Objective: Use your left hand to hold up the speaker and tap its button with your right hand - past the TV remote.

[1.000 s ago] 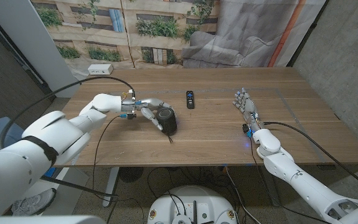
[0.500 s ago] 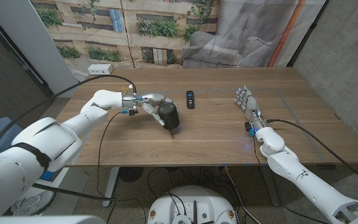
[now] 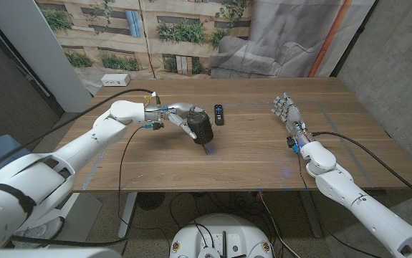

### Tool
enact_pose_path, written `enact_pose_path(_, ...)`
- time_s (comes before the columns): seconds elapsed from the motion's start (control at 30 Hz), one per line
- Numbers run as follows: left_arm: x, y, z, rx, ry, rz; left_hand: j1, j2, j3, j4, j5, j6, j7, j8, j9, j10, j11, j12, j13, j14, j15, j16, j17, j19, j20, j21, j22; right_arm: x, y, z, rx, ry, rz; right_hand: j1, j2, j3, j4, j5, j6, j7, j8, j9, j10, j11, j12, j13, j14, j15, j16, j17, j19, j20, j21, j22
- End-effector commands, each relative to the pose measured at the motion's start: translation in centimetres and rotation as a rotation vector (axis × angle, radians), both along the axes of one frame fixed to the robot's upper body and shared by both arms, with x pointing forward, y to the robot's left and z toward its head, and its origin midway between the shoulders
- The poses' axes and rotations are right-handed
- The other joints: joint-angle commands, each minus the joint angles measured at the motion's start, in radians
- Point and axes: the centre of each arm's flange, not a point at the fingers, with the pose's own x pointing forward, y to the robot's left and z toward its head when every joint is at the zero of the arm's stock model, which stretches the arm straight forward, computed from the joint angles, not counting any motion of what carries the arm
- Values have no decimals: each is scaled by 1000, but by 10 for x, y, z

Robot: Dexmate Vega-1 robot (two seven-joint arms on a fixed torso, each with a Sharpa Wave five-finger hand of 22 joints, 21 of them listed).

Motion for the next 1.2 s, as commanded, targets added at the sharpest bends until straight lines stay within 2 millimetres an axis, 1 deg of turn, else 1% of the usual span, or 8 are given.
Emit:
enact_pose_path(0.03, -20, -18, 3, -62, 71, 52, 80, 151, -5, -1, 7, 155, -41, 90, 5, 107, -92, 4, 66, 62, -224, 7, 90, 12, -112, 2, 2, -7, -10, 14, -48, -3, 34, 0, -3, 3, 3, 4, 4, -3, 4, 1, 4, -1, 5, 1, 14, -1, 7, 1, 8, 0, 2, 2)
enact_pose_path(0.27, -23, -28, 3, -90, 113, 65, 78, 162, -10, 0, 7, 160, -40, 94, 4, 115, -92, 4, 70, 66, -224, 11, 92, 16, -110, 2, 3, -8, -14, 20, -83, -14, 55, 4, -6, 4, -1, 4, 7, -3, 4, 1, 5, -1, 5, 1, 15, -4, 7, -1, 9, 0, 2, 2)
enact_pose_path(0.4, -23, -35, 3, -104, 129, 69, 76, 167, -12, 1, 7, 163, -38, 95, 4, 119, -93, 5, 71, 68, -224, 12, 93, 18, -109, 2, 3, -11, -16, 25, -115, -25, 57, 9, -9, 5, -6, 3, 8, -2, 5, 1, 5, -1, 5, 1, 18, -4, 8, -3, 10, 0, 3, 2)
enact_pose_path(0.6, -20, -47, 2, -138, 162, 69, 73, 173, -15, 1, 7, 168, -37, 98, 4, 124, -93, 4, 73, 70, -223, 13, 94, 22, -107, 3, 3, -19, -21, 26, -161, -32, 58, 15, -18, 3, -14, 2, 9, -2, 5, 1, 10, -1, 6, 1, 25, -4, 10, -6, 15, 1, 4, 2)
enact_pose_path(0.83, -10, -66, -1, -170, 212, 41, 72, 181, -16, 1, 8, 173, -35, 102, 4, 130, -92, 5, 76, 72, -222, 12, 92, 24, -107, 2, 3, -34, -31, 26, -230, -45, 28, 20, -29, 0, -23, 0, 18, -6, 7, 1, 17, 2, 8, 1, 32, -3, 12, -9, 23, 3, 6, 2)
enact_pose_path(0.97, -3, -77, -2, -187, 254, 19, 69, 185, -16, 1, 8, 176, -36, 103, 5, 131, -92, 4, 77, 72, -221, 8, 89, 26, -107, 2, 3, -40, -34, 24, -258, -62, 15, 29, -43, -3, -35, -2, 23, -5, 8, 1, 24, 0, 10, 1, 48, -2, 16, -13, 33, 5, 8, 2)
enact_pose_path(1.2, 9, -94, 1, -186, 296, -19, 66, 190, -17, 1, 8, 181, -35, 106, 5, 133, -91, 2, 79, 74, -222, 5, 85, 28, -106, 2, 3, -48, -40, 27, -329, -67, -2, 44, -67, -7, -55, -3, 23, -6, 8, 1, 27, -1, 9, 1, 56, 0, 17, -18, 42, 9, 8, 1)
